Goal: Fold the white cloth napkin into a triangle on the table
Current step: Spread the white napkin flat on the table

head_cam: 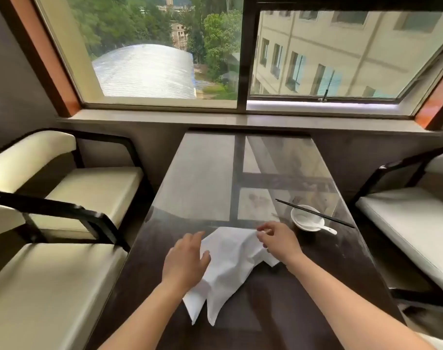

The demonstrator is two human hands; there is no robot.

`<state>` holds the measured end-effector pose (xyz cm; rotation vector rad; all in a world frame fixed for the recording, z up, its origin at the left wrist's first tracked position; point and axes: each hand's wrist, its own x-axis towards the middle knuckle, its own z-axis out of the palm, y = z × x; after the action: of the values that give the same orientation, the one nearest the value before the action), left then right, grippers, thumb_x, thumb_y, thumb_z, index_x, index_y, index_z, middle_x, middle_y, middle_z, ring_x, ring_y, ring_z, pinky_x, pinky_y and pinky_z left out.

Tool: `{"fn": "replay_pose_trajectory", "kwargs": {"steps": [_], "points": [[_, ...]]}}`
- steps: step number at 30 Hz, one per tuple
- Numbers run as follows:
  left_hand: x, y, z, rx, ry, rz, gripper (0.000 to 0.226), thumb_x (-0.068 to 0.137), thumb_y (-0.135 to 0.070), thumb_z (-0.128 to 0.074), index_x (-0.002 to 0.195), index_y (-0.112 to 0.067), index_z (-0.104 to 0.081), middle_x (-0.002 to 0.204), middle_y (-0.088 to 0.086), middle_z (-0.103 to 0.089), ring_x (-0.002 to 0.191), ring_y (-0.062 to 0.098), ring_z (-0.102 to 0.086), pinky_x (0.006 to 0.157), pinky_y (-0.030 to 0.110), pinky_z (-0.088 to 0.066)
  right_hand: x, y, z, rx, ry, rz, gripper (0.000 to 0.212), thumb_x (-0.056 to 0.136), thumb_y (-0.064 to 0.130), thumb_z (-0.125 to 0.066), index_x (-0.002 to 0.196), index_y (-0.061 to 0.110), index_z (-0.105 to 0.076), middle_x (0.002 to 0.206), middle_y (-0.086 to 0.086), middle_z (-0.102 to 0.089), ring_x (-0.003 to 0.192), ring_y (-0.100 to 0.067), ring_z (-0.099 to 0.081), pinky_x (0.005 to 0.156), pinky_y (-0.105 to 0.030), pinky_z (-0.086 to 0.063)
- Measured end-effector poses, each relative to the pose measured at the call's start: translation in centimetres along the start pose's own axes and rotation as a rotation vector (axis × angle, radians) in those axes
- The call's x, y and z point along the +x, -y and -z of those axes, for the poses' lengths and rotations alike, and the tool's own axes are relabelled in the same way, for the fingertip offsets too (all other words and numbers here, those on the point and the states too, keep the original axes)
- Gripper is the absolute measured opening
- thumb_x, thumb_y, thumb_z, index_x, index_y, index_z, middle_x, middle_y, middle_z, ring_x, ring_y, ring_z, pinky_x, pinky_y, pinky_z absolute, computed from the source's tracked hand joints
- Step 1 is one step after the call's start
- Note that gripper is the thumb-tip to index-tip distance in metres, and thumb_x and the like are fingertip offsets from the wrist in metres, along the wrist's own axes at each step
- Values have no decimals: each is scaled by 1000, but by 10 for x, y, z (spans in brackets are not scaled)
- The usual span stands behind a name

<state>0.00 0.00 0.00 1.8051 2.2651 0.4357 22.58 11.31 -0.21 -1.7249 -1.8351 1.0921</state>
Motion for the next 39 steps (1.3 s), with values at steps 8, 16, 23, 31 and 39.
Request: {"fn": "replay_pose_trajectory", "kwargs": {"steps": [8, 16, 23, 31, 39], "points": [[-30, 8, -46, -26, 217, 168, 57, 94, -59, -44, 146, -37, -35, 131, -3, -55, 113, 21, -58, 83, 37, -52, 0, -16, -15, -240, 120, -208, 49, 89, 29, -54, 137, 35, -54, 131, -6, -60, 109, -29, -65, 94, -38, -53], [-51, 5, -75, -162, 284, 235, 63, 91, -56, -54, 148, -39, -31, 133, -8, -55, 117, 18, -57, 86, 33, -48, 19, -45, -31, -247, 191, -281, 56, 95, 36, -52, 149, 24, -41, 147, -7, -52, 123, -32, -57, 100, -41, -49], [-56, 0, -94, -447, 24, 480, 34, 91, -25, -61, 124, -28, -66, 110, -7, -73, 103, 16, -66, 79, 27, -47, 12, -62, -33, 47, -65, -264, 33, 84, 29, -65, 112, 12, -74, 113, -4, -75, 106, -30, -68, 94, -44, -54], [-49, 24, -78, -581, -127, 493, 23, 92, -16, -63, 113, -23, -70, 93, -5, -70, 86, 16, -65, 79, 34, -54, -26, -55, -14, 165, -199, -218, 27, 74, 3, -70, 92, 19, -81, 91, 0, -77, 88, -23, -74, 92, -45, -58], [-63, 52, -63, -362, -204, 293, 12, 91, -17, -67, 97, -23, -74, 86, -6, -70, 77, 14, -63, 65, 28, -46, -83, -55, -15, -509, -87, 86, 15, 90, 22, -66, 97, 26, -78, 102, 8, -75, 105, -25, -68, 88, -39, -53]]}}
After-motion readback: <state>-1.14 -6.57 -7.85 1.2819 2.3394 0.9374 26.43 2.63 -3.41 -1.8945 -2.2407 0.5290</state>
